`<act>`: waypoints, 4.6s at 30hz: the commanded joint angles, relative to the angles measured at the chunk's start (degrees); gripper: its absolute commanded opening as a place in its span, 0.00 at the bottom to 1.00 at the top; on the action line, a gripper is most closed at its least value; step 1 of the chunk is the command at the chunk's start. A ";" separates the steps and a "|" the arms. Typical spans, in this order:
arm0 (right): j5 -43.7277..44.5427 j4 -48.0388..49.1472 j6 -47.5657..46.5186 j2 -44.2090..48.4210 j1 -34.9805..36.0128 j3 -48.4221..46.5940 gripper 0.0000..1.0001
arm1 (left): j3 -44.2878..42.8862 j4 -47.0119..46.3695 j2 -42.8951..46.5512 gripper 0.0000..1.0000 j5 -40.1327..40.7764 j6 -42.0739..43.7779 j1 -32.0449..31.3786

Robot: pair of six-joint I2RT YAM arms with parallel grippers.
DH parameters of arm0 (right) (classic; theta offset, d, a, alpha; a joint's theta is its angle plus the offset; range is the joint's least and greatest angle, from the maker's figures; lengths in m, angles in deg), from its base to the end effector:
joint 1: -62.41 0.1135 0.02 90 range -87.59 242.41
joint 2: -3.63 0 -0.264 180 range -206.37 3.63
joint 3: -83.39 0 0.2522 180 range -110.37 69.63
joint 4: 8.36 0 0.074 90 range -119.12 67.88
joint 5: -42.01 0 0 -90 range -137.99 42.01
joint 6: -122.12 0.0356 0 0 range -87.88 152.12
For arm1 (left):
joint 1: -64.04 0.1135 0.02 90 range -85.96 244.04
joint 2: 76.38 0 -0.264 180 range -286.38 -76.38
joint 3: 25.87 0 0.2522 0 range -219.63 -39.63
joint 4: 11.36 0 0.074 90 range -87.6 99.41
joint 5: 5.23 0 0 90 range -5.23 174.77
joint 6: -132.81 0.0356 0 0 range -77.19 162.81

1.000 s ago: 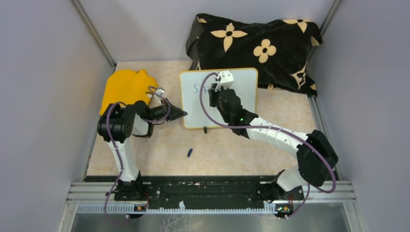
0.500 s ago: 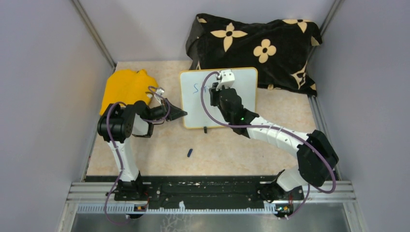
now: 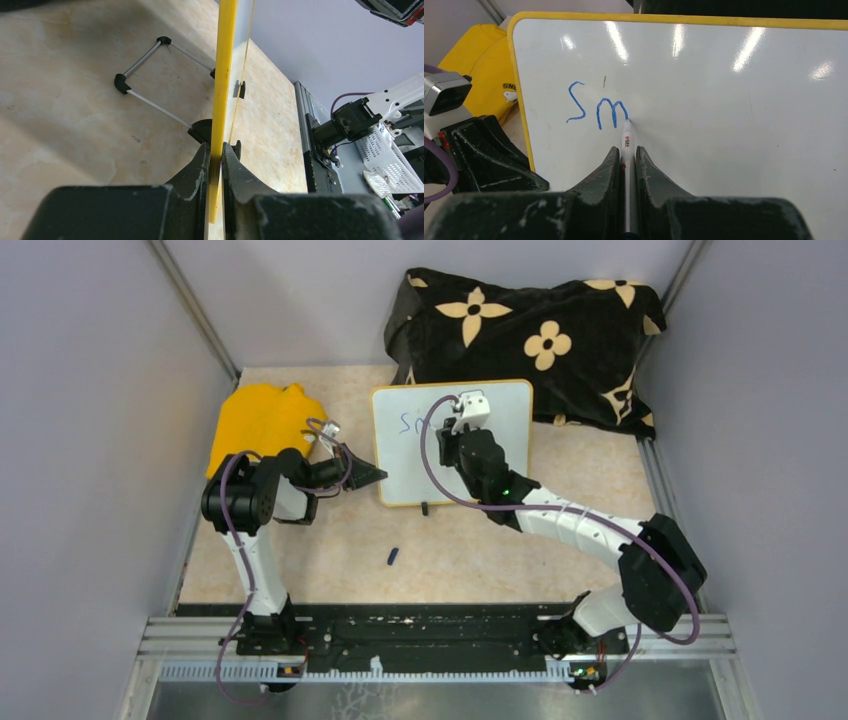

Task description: Write a sentence on the whiteboard

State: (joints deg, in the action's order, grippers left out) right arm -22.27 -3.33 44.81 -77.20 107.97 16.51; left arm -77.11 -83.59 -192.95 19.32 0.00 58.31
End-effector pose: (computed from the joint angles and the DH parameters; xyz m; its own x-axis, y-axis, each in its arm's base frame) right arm 0.2403 0.2230 0.2969 -0.1813 0.0978 -0.9786 -0.3108 0.9383 0.1514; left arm 0.3266 -0.0653 0.1311 -0.5511 -0.2285 -0.8026 0.7708 0.2290 -0.5945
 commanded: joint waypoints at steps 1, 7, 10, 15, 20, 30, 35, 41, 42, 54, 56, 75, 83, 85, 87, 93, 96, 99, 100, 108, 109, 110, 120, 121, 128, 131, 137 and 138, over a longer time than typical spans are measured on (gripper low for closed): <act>-0.03 -0.61 0.06 2.51 -1.06 0.39 0.00 | -0.46 -0.49 -0.53 0.00 -0.29 0.59 0.05; -0.32 -1.25 0.25 6.05 -1.06 0.14 0.00 | -0.46 -0.49 -0.66 0.00 -0.30 0.56 0.02; -0.92 -1.61 0.21 7.65 -1.03 -0.50 0.00 | -0.49 -0.40 -0.65 0.00 -0.35 0.62 0.02; -0.18 -1.65 -1.39 7.97 -1.08 -1.42 0.00 | -0.49 -0.40 -0.67 0.00 -0.35 0.56 0.02; -0.80 -1.29 -1.15 6.44 -1.03 -1.68 0.00 | -0.45 -0.32 -0.60 0.00 -0.37 0.70 0.02; -1.29 0.17 -0.54 4.19 -1.00 -2.24 0.00 | -0.48 -0.30 -0.62 0.00 -0.38 0.65 0.05; -1.03 0.61 -0.64 3.41 -1.02 -2.65 0.00 | -0.48 -0.27 -0.54 0.00 -0.42 0.71 0.02; -0.44 1.46 -0.49 2.65 -1.08 -2.81 0.00 | -0.48 -0.22 -0.58 0.00 -0.44 0.80 0.02; -0.29 1.57 -0.51 2.62 -1.06 -2.78 0.00 | -0.45 -0.22 -0.58 0.00 -0.39 0.77 0.02; 0.53 2.04 -0.69 1.48 -1.01 -3.48 0.00 | -0.57 -0.31 -0.59 0.00 -0.51 0.78 0.02; 0.64 1.90 -0.78 1.38 -1.02 -3.33 0.00 | -0.50 -0.31 -0.50 0.00 -0.44 0.75 0.02; 0.20 1.07 0.53 2.89 -1.15 1.43 0.00 | -0.49 -0.31 -0.52 0.00 -0.42 0.70 0.02; 0.40 0.79 0.84 4.22 -1.12 1.97 0.00 | -0.46 -0.31 -0.51 0.00 -0.42 0.77 0.02; 0.14 1.02 0.85 5.10 -1.14 1.62 0.00 | -0.48 -0.22 -0.47 0.00 -0.38 0.79 0.02; 0.08 1.08 0.72 6.04 -1.12 0.90 0.00 | -0.48 -0.22 -0.57 0.00 -0.38 0.78 0.02; 0.56 0.91 -0.95 6.40 -1.12 -1.81 0.00 | -0.47 -0.21 -0.58 0.00 -0.42 0.84 0.02; 0.53 0.79 -1.41 5.69 -1.52 -3.04 0.00 | -0.47 -0.23 -0.50 0.00 -0.50 0.83 0.02; 0.31 0.80 -1.67 4.72 -1.94 -4.02 0.00 | -0.42 -0.18 -0.49 0.00 -0.47 0.88 0.00; 0.30 0.81 -1.70 4.37 -1.95 -4.41 0.00 | -0.47 -0.19 -0.50 0.00 -0.49 0.86 -0.06; -0.31 0.91 -1.88 2.43 -2.80 -6.18 0.00 | -0.49 -0.18 -0.57 0.00 -0.56 0.84 -0.05; -0.36 0.90 -1.94 2.25 -2.95 -6.34 0.00 | -0.49 -0.20 -0.58 0.00 -0.58 0.88 -0.06; -0.44 0.89 -2.03 1.94 -3.08 -6.39 0.00 | -0.45 -0.22 -0.57 0.00 -0.61 0.88 -0.06; -0.75 0.47 -1.93 0.85 -3.84 -6.03 0.00 | -0.48 -0.22 -0.42 0.00 -0.60 0.93 -0.06; -0.72 0.43 -1.74 0.95 -3.83 -5.76 0.00 | -0.49 -0.22 -0.48 0.00 -0.56 0.93 -0.06; -0.84 0.30 -0.87 2.29 -3.87 -2.72 0.00 | -0.48 -0.14 -0.50 0.00 -0.62 0.95 -0.06; -1.10 0.29 -0.58 3.05 -3.88 -1.27 0.00 | -0.49 -0.14 -0.46 0.00 -0.63 0.95 -0.06; -1.55 -0.11 -0.47 4.24 -3.85 0.89 0.00 | -0.49 -0.14 -0.40 0.00 -0.57 0.97 -0.06; -1.62 -0.15 -0.49 4.39 -3.88 1.11 0.00 | -0.49 -0.14 -0.41 0.00 -0.63 0.97 -0.06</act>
State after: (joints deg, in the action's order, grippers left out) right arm -23.67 -4.12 43.96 -75.00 104.87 16.70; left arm -77.13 -83.55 -192.95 18.95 0.41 58.28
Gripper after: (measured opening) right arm 0.105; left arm 0.146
